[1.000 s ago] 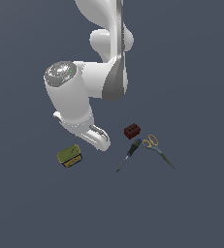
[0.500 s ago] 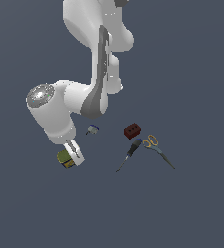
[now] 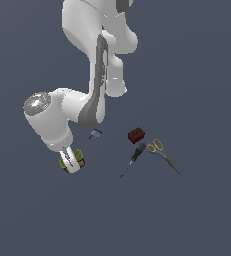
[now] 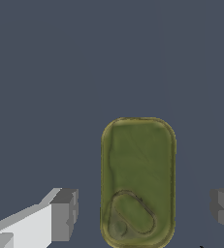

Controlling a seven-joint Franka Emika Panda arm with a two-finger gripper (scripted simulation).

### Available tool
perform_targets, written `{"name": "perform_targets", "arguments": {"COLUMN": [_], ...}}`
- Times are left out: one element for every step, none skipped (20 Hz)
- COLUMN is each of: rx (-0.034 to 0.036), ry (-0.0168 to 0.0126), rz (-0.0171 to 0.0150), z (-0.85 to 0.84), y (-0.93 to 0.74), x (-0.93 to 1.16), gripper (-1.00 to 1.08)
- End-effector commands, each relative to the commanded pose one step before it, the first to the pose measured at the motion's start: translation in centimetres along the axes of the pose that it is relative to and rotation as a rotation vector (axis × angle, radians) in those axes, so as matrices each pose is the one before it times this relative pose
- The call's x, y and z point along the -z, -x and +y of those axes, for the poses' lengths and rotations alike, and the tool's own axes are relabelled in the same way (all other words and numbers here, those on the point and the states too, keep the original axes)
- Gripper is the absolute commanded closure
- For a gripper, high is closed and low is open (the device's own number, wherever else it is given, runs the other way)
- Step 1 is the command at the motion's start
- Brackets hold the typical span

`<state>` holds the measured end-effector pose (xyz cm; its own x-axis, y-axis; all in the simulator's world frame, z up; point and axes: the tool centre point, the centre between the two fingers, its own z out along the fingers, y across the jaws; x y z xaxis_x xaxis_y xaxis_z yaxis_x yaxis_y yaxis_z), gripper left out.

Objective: Pick up a designated object from a clutter of objects.

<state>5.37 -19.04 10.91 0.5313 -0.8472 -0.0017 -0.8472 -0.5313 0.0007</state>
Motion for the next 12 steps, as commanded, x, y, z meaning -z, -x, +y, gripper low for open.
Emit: {"name": "perform_targets", "arguments": {"rx": [0.00044,-0.00048,-0.00048,-0.00048,-0.00048,-0.00067,-0.00083,-0.00083,-0.00067,-0.00048,-0.00047,0.0], "ry": [-0.00032,-0.00002,-0.00001,-0.00001,-0.00001,0.0,0.0,0.0,-0.00001,-0.00002,-0.00003,0.0], "rz": [0.00018,0.0001,0.0001,0.0001,0.0001,0.00015,0.00018,0.00019,0.00015,0.00011,0.00011,0.0], "z": [-0.036,0.016,0.014,0.012,0.01,0.018,0.024,0.023,0.016,0.005,0.003,-0.023], "y": [0.018,-0.009,-0.005,-0.001,0.004,0.001,0.0,0.0,0.0,-0.001,-0.01,-0.003], "x": [-0.128,-0.193,-0.271,-0.349,-0.426,-0.498,-0.568,-0.586,-0.513,-0.439,-0.363,-0.293], "gripper": [-0.92,-0.92,-0.92,-0.92,-0.92,-0.92,-0.92,-0.92,-0.92,-0.92,-0.92,-0.92]}}
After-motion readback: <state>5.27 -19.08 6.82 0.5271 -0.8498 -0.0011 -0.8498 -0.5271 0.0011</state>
